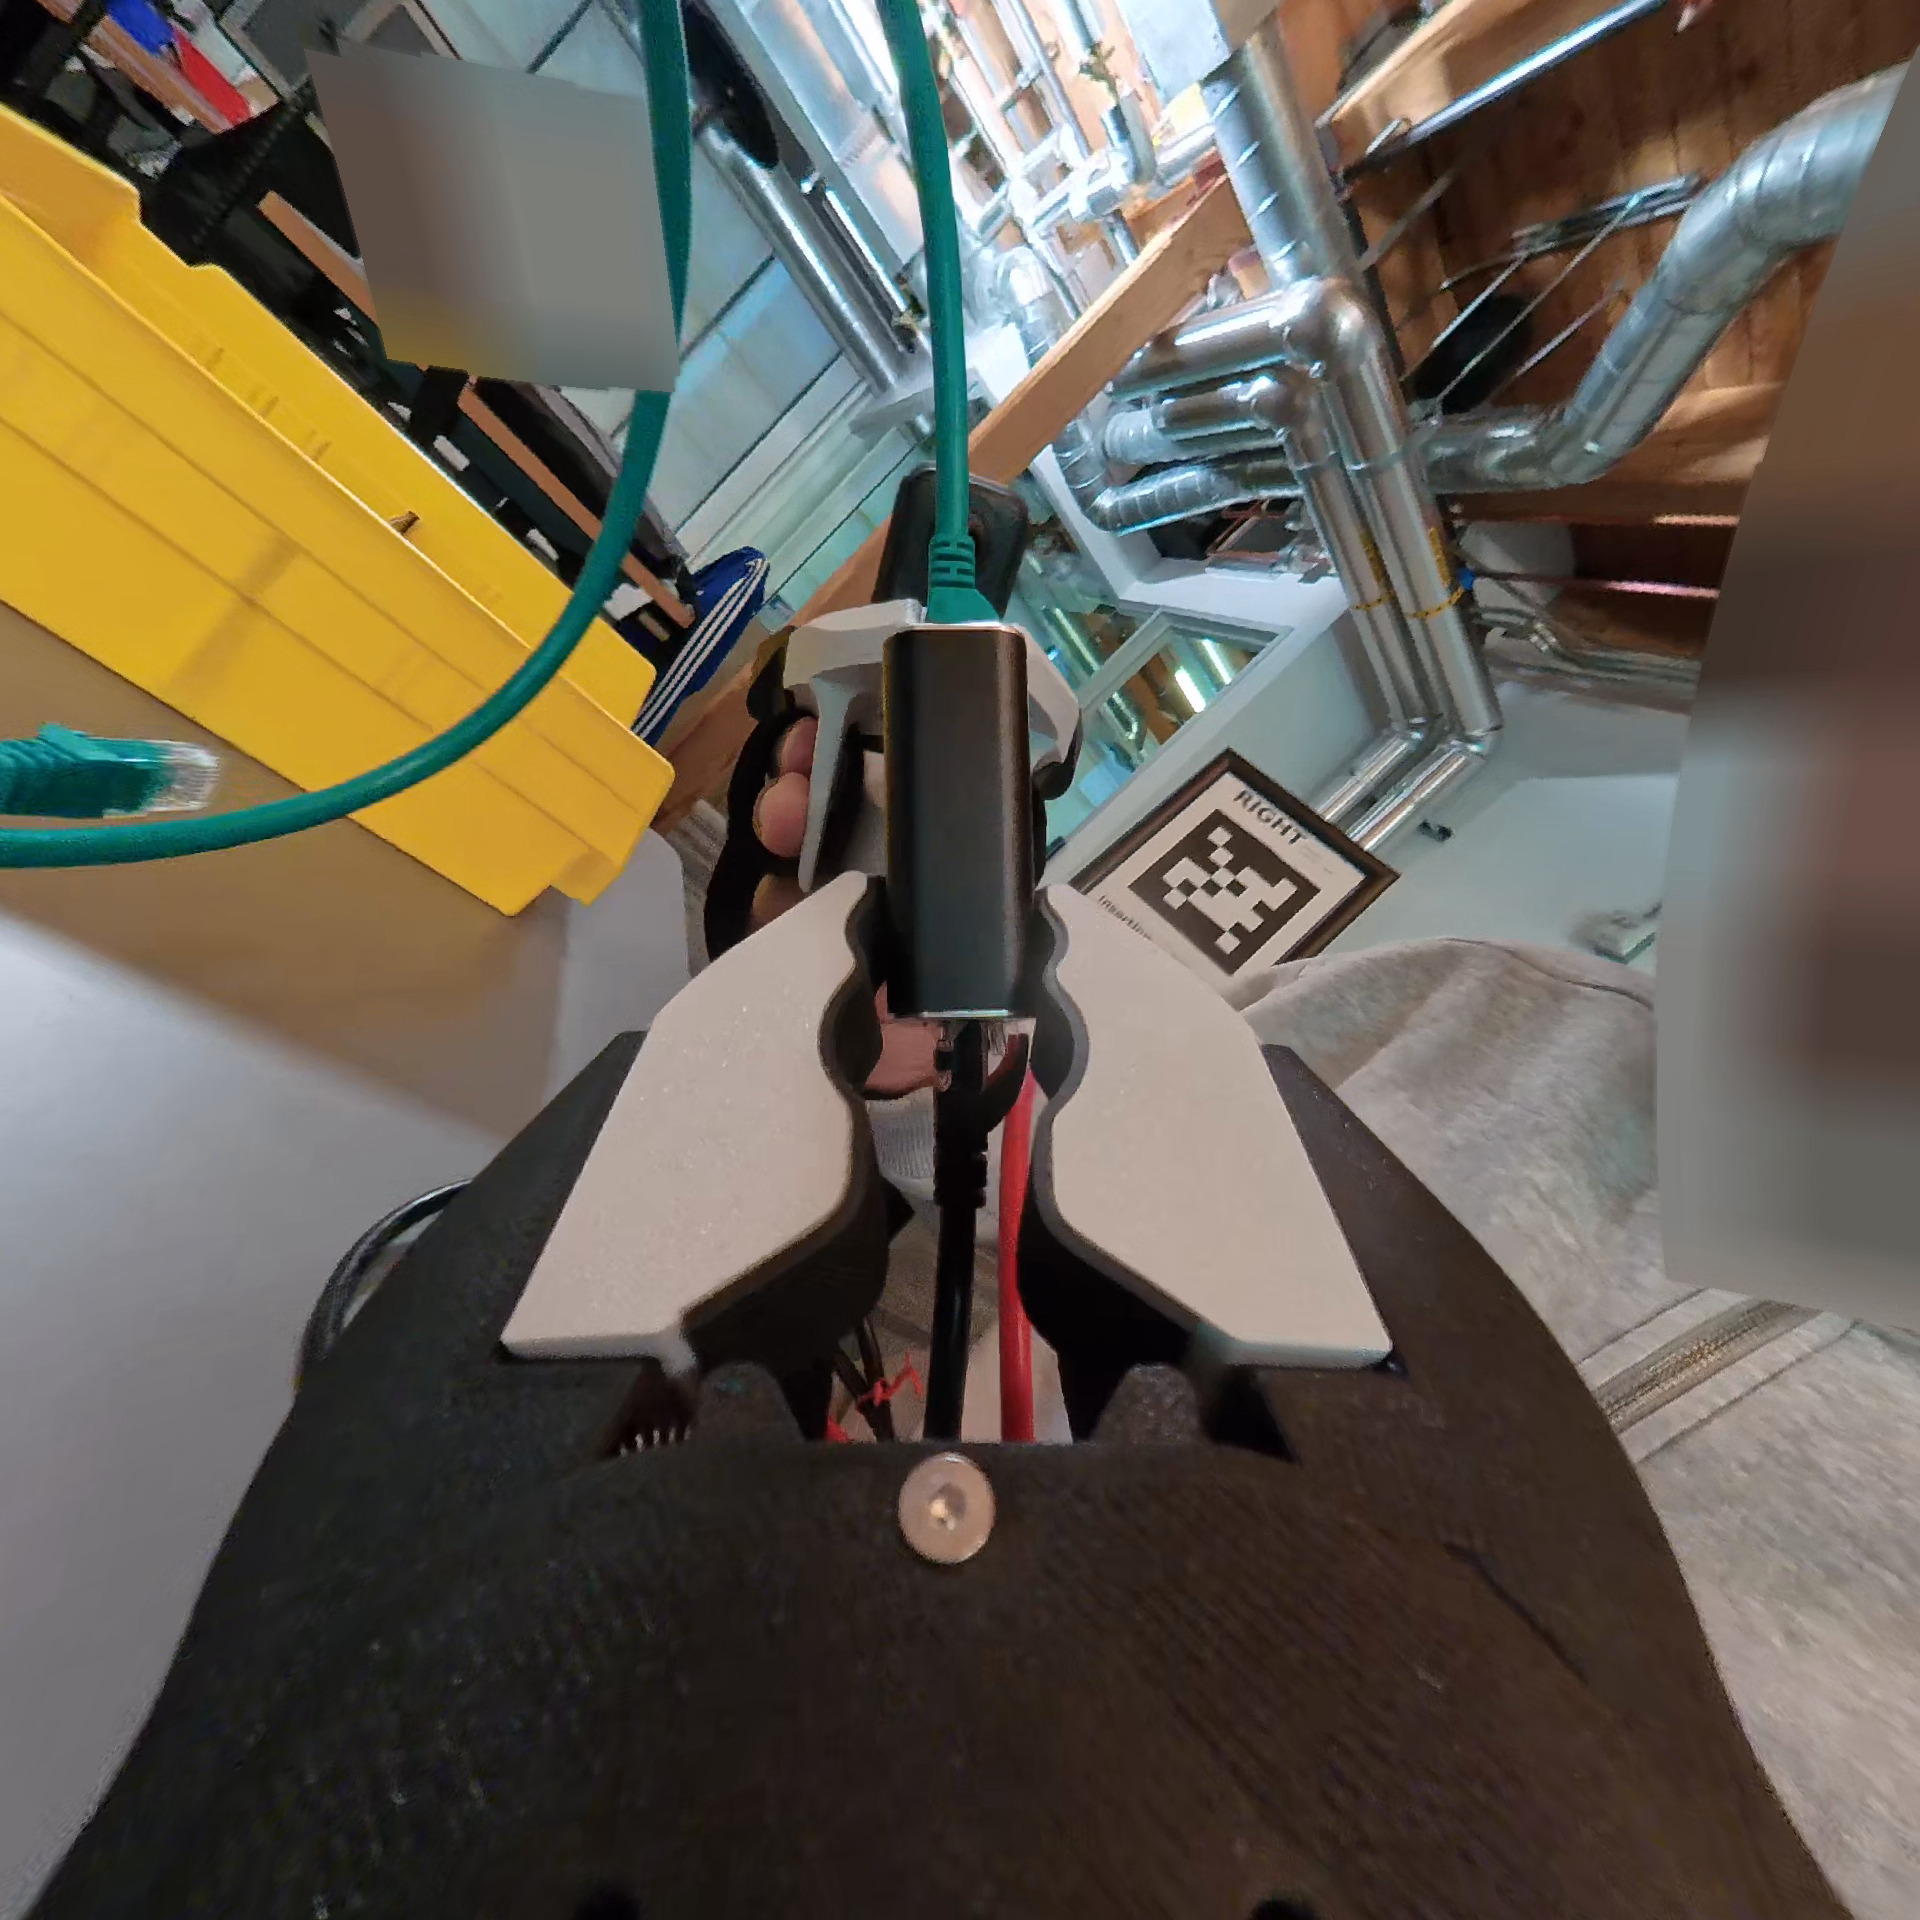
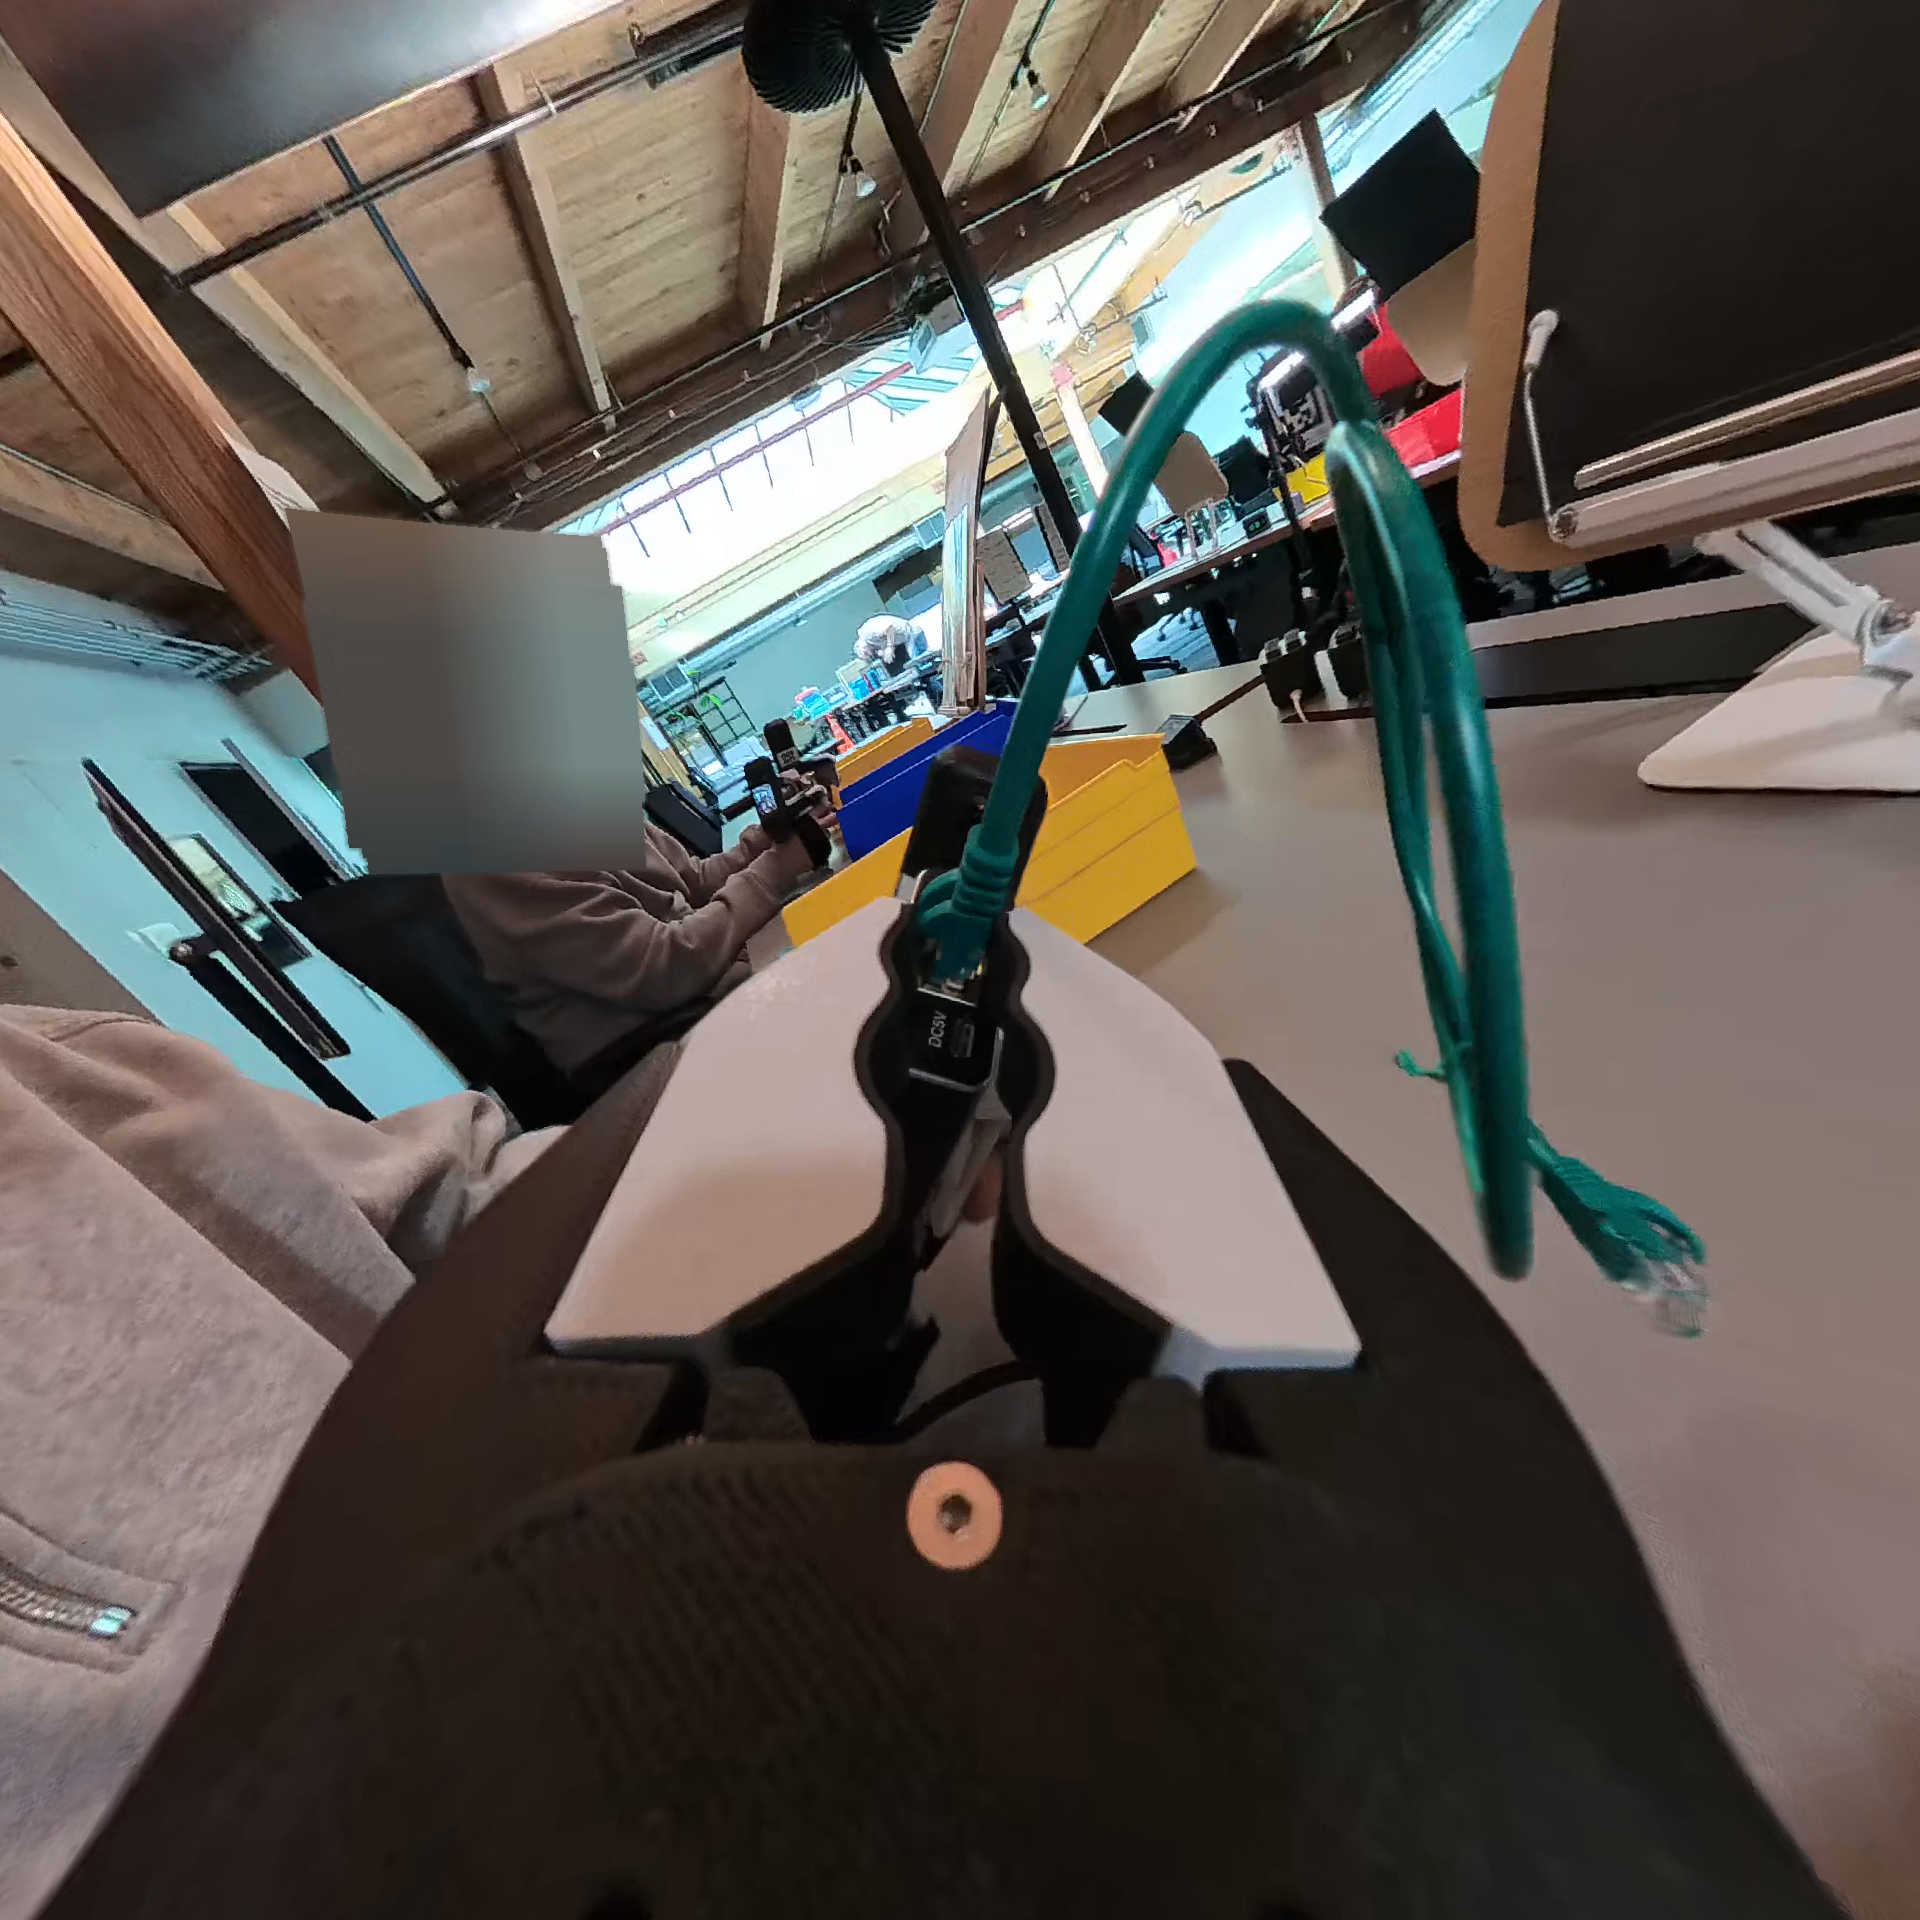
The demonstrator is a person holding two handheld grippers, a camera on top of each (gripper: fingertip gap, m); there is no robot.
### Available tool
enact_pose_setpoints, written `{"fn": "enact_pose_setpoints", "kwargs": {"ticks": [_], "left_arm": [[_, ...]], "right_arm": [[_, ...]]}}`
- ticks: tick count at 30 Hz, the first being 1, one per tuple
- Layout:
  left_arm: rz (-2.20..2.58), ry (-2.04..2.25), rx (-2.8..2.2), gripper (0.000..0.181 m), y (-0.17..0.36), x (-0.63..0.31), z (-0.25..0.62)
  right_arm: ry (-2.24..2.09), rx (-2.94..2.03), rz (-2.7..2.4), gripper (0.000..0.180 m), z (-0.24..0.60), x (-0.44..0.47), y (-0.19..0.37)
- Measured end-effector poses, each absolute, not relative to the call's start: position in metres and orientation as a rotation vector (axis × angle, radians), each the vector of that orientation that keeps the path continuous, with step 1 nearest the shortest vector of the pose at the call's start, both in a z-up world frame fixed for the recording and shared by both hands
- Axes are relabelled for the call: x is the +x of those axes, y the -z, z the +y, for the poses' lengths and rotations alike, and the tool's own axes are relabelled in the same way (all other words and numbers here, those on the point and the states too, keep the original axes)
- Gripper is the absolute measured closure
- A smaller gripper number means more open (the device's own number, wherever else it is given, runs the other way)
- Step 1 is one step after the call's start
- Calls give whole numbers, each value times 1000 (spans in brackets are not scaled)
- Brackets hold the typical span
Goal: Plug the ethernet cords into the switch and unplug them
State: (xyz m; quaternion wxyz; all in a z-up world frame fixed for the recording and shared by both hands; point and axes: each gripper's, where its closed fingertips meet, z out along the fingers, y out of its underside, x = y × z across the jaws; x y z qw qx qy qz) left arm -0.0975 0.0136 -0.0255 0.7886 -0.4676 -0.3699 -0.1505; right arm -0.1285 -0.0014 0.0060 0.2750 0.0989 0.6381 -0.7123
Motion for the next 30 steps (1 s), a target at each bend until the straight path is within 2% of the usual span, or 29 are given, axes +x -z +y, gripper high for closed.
{"fn": "enact_pose_setpoints", "kwargs": {"ticks": [3, 5, 7, 8, 13, 19, 23, 30], "left_arm": [[-777, 355, -1045, 153, 32, -91, 20], [-831, 307, -1034, 155, 46, -90, 18], [-762, 382, -767, 155, 7, -94, -8], [-748, 331, -814, 155, 0, -96, -12], [-761, 96, -1037, 155, 12, -90, -19], [-822, 110, -813, 155, 16, -102, -65], [-864, 89, -682, 155, 19, -106, -96], [-885, 23, -737, 155, 23, -109, -96]], "right_arm": [[1919, 394, 1520, 164, 6, -142, -19], [1972, 594, 1230, 167, 43, -200, -46], [2124, 550, 1525, 167, 59, -213, -45], [2131, 507, 1568, 166, 60, -202, -48], [2269, 459, 1638, 166, 79, -207, -81], [2413, 442, 1710, 167, 142, -236, -120], [2485, 365, 1884, 167, 181, -245, -113], [2442, 365, 2100, 166, 240, -273, -57]]}}
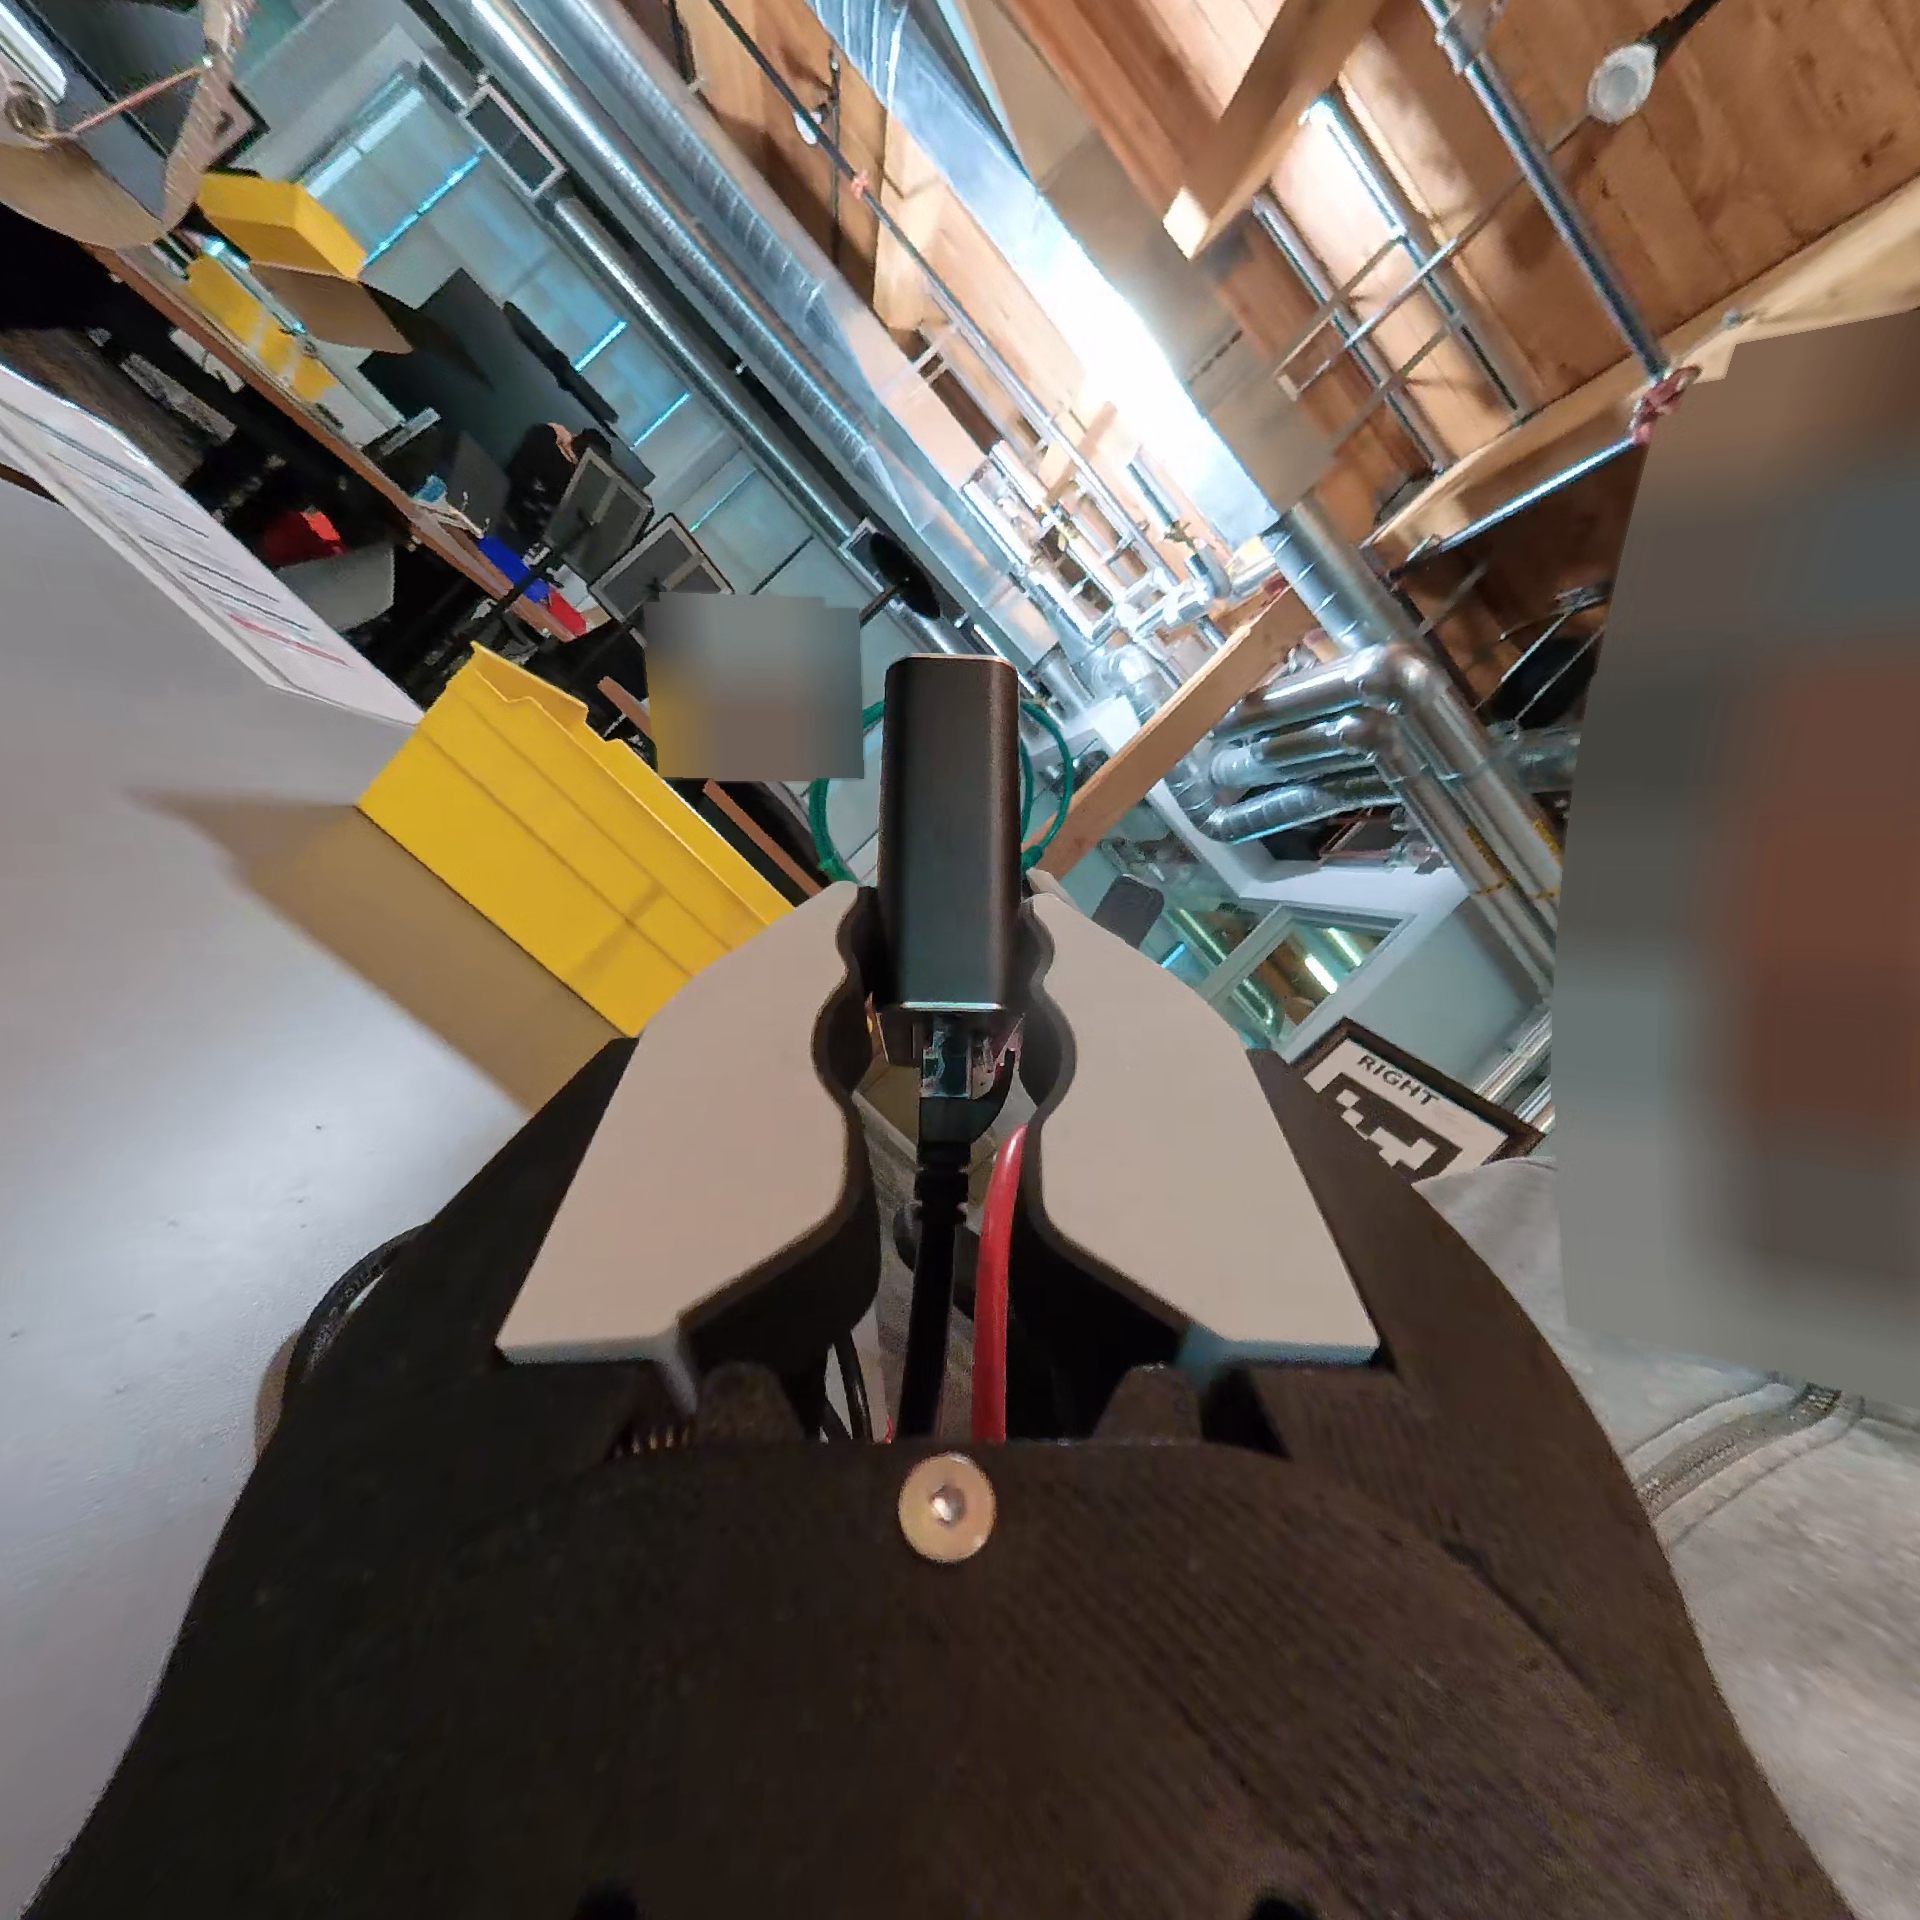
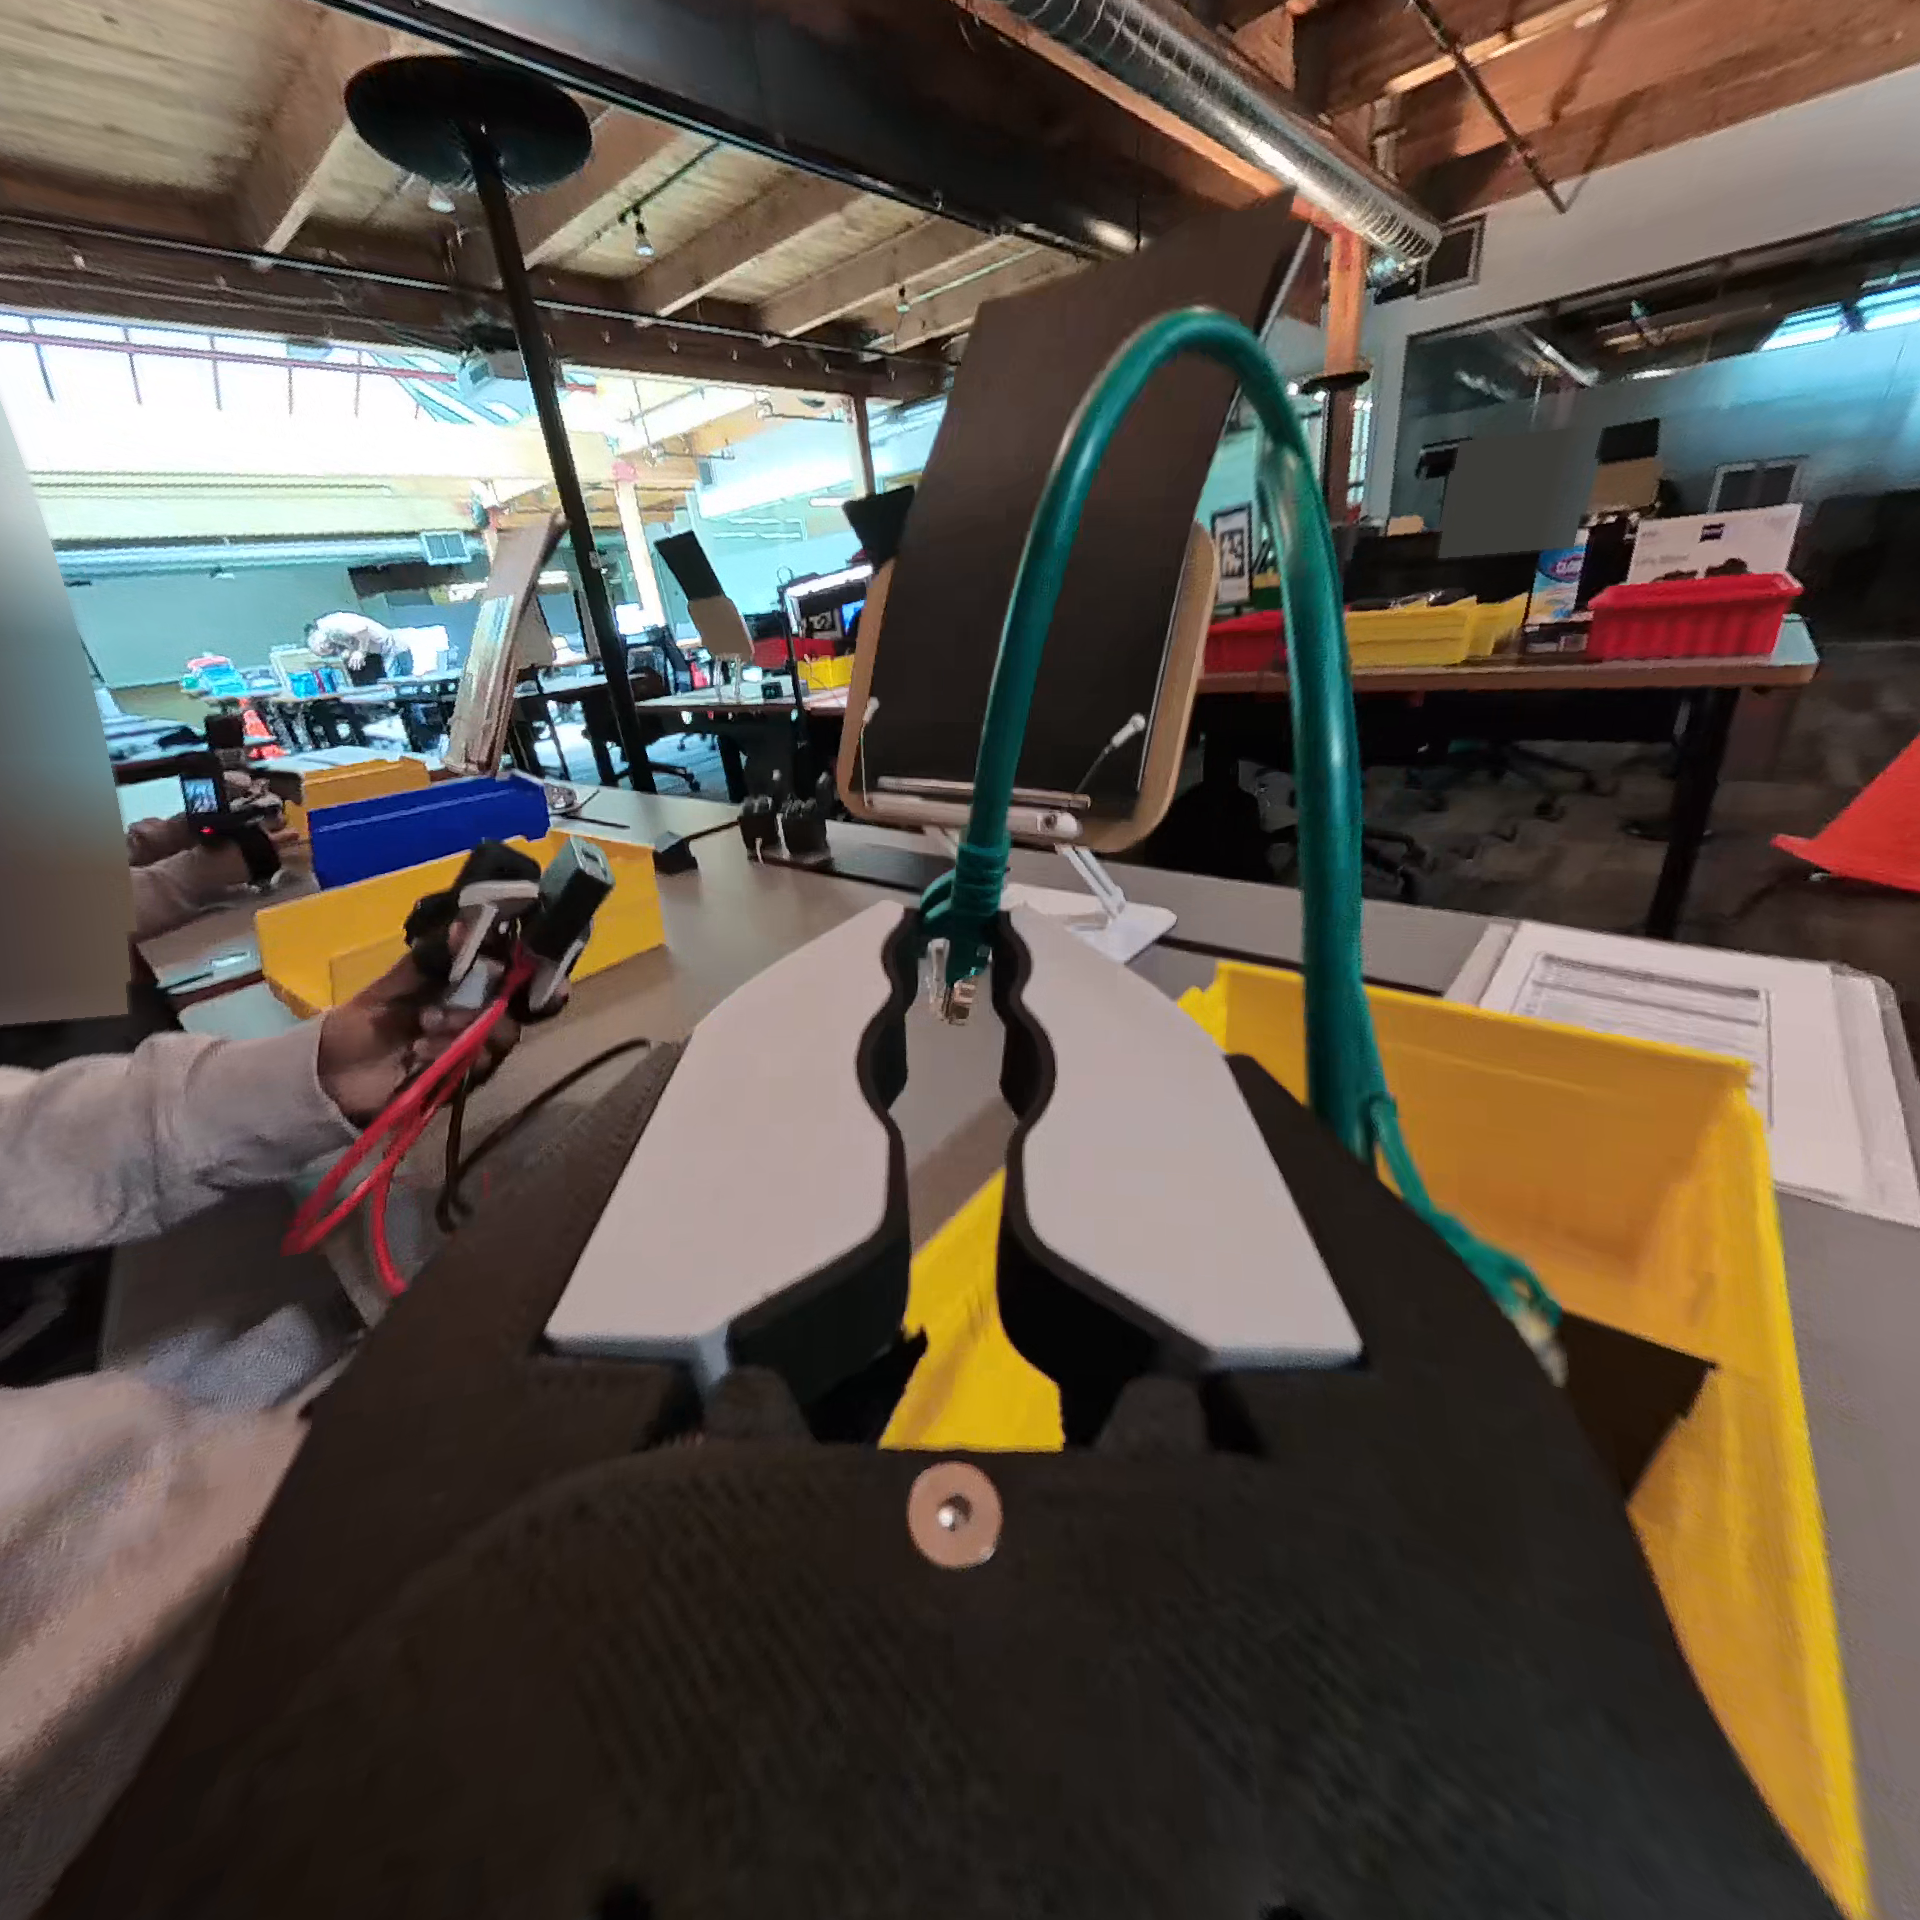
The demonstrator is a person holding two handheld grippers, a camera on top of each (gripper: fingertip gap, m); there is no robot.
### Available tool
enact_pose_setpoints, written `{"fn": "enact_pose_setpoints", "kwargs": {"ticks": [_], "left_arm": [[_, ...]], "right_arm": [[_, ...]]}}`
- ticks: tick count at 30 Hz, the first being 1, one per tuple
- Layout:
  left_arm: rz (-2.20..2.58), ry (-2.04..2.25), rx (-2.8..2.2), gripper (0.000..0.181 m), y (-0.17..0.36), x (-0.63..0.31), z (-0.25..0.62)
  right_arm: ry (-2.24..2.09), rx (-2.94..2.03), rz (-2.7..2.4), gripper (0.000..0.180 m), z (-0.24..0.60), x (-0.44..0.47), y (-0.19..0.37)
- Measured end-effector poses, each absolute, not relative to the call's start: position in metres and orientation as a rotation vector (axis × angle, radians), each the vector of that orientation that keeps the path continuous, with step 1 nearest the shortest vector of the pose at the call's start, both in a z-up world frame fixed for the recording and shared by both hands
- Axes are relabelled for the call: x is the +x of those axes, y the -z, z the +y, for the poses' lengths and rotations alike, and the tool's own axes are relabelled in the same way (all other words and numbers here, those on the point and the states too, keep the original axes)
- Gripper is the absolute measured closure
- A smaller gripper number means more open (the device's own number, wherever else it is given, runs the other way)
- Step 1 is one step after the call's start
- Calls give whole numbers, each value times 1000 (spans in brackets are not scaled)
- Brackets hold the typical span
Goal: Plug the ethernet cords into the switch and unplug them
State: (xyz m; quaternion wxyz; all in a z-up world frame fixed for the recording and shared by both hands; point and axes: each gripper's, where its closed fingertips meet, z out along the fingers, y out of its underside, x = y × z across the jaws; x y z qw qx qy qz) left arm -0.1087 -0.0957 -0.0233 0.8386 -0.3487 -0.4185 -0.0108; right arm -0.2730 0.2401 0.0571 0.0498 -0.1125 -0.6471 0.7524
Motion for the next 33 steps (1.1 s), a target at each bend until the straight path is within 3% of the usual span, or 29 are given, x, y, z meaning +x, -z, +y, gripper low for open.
{"fn": "enact_pose_setpoints", "kwargs": {"ticks": [10, 15, 26, 33], "left_arm": [[-892, 56, -739, 156, 30, -110, -92], [-891, 72, -743, 155, 32, -110, -90], [-892, 82, -759, 155, 33, -110, -85], [-897, 84, -763, 155, 36, -111, -83]], "right_arm": [[-2118, -430, -2381, 166, 265, -300, 47], [-1892, -473, -2407, 166, 264, -313, 71], [-1550, -565, -2094, 123, 272, -359, 70], [-1594, -537, -2044, 127, 260, -353, 55]]}}
